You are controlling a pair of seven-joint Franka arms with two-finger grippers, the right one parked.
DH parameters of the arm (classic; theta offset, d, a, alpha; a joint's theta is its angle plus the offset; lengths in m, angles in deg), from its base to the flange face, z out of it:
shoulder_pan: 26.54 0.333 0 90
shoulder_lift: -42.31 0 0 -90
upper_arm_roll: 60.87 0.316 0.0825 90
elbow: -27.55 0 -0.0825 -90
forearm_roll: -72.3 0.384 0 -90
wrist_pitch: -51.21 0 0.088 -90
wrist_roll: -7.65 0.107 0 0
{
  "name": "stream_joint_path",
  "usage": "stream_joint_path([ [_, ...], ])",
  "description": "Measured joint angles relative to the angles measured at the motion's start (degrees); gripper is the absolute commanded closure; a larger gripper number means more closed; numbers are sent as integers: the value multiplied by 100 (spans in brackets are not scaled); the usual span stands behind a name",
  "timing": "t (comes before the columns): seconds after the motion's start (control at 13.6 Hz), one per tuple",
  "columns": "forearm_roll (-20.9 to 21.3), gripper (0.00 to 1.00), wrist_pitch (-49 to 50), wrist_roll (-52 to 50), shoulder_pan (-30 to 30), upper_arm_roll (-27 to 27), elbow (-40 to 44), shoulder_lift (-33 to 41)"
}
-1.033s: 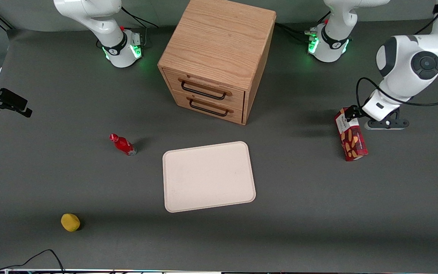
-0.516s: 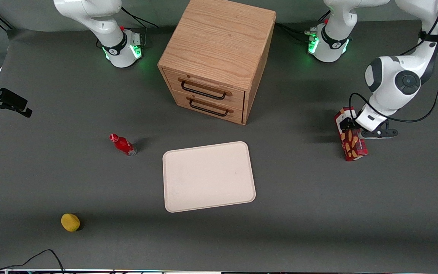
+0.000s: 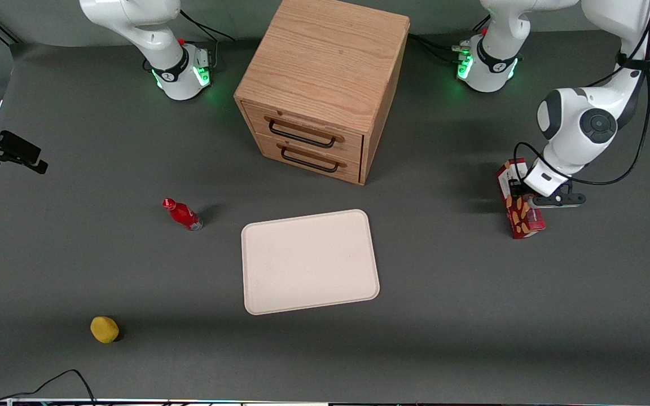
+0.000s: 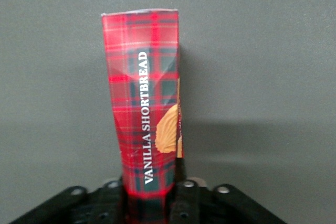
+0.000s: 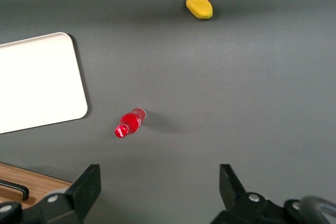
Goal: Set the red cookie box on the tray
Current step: 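Lift the red box and carry it over the white tray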
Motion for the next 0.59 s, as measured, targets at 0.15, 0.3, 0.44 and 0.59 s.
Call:
stream_joint_path([
  [0.15, -10, 84, 378, -16, 0, -7, 66, 193],
  [0.3, -20, 83, 1585, -60, -7, -37, 372, 710],
  [0.44, -26, 83, 3282, -92, -33, -101, 1031, 1374],
  [0.59, -37, 83, 5023, -151, -88, -256, 2069, 1854],
])
